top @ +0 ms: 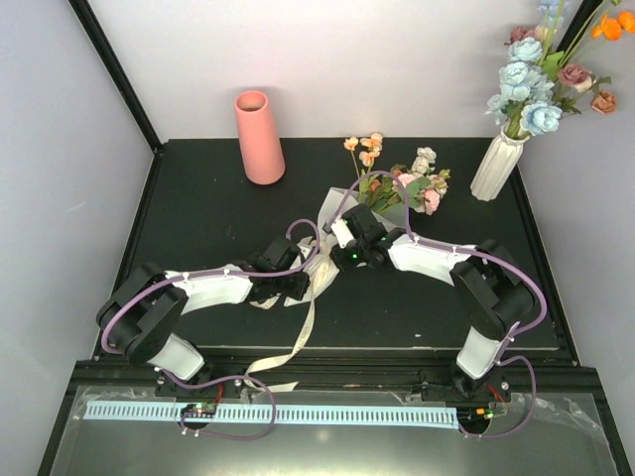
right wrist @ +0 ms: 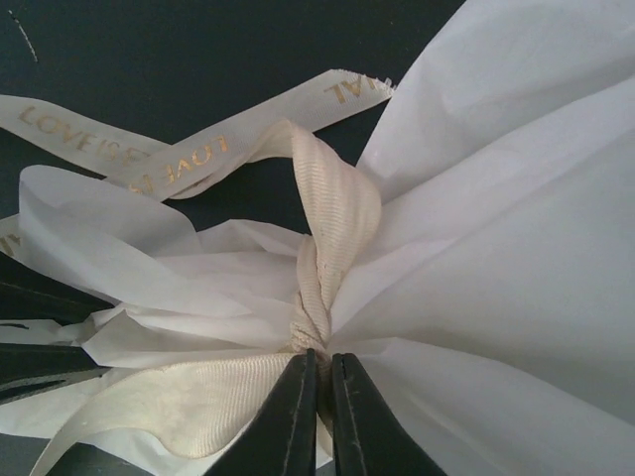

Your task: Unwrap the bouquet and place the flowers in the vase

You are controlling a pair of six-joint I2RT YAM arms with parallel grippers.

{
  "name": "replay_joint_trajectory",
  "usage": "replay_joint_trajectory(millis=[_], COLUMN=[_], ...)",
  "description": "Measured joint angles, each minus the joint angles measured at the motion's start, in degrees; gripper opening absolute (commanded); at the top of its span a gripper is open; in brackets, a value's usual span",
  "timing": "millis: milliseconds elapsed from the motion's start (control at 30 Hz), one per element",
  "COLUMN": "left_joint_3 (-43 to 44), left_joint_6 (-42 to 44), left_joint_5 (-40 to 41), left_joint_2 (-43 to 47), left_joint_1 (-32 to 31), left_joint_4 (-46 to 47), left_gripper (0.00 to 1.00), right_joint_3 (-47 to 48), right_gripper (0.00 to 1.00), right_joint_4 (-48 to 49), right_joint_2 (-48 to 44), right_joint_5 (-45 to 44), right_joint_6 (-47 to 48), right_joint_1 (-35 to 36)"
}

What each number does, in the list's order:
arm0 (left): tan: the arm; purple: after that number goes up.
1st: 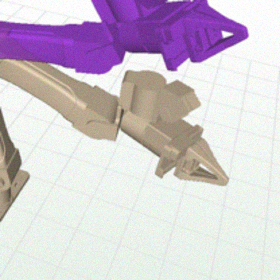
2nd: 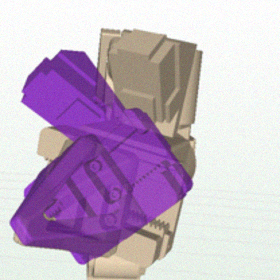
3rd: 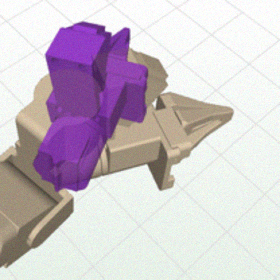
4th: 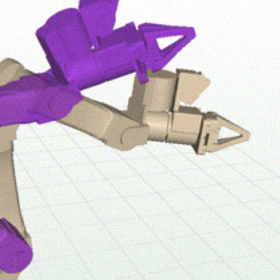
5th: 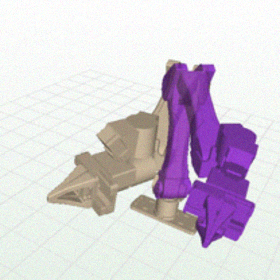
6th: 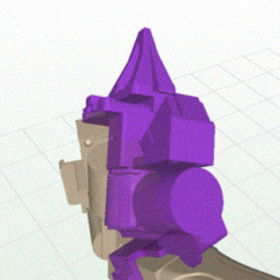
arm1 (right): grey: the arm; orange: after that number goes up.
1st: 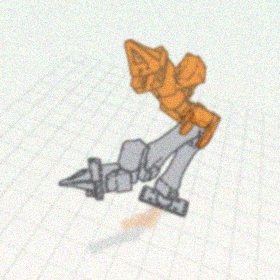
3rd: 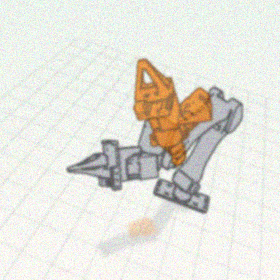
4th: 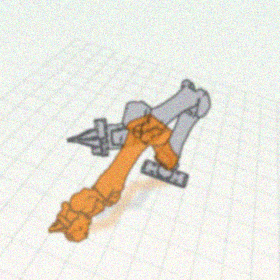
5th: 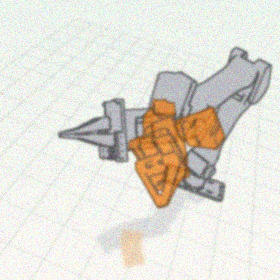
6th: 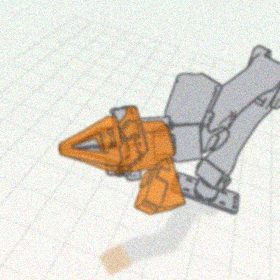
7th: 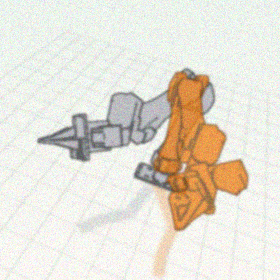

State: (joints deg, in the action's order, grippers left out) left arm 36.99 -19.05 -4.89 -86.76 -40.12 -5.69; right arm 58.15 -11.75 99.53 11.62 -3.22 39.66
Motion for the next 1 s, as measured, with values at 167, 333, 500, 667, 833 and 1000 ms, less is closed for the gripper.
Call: replay_joint_trajectory(millis=[167, 333, 500, 667, 833, 1000], left_joint_3=[0.0, 0.1, 0.4, 0.9, 1.1, 1.1], left_joint_6=[0.0, 0.0, -0.7, -1.8, -2.6, -2.7], left_joint_5=[0.0, 0.0, 0.2, 0.1, -0.5, -0.7], left_joint_2=[0.0, 0.0, -0.3, -0.6, -0.7, -0.7], left_joint_1=[0.0, 0.0, 0.0, 0.2, 0.7, 0.8], left_joint_4=[0.0, -0.1, -0.6, -1.1, -1.3, -1.3], left_gripper=[0.17, 0.17, 0.16, 0.16, 0.16, 0.16], right_joint_3=[0.0, 0.0, -0.5, -3.5, -8.0, -13.9], right_gripper=[0.02, 0.01, 0.02, 0.02, 0.01, 0.02], right_joint_4=[-0.5, -1.1, -2.5, -3.3, -2.6, 0.1], right_joint_2=[0.0, -0.2, -2.3, -5.6, -8.6, -10.7], right_joint_5=[-0.1, -0.1, -1.7, -3.2, -3.5, -1.8], right_joint_6=[0.3, 0.3, -0.7, -2.7, -4.9, -7.6], right_joint_1=[0.2, 0.3, 0.5, 0.5, 0.5, 0.5])
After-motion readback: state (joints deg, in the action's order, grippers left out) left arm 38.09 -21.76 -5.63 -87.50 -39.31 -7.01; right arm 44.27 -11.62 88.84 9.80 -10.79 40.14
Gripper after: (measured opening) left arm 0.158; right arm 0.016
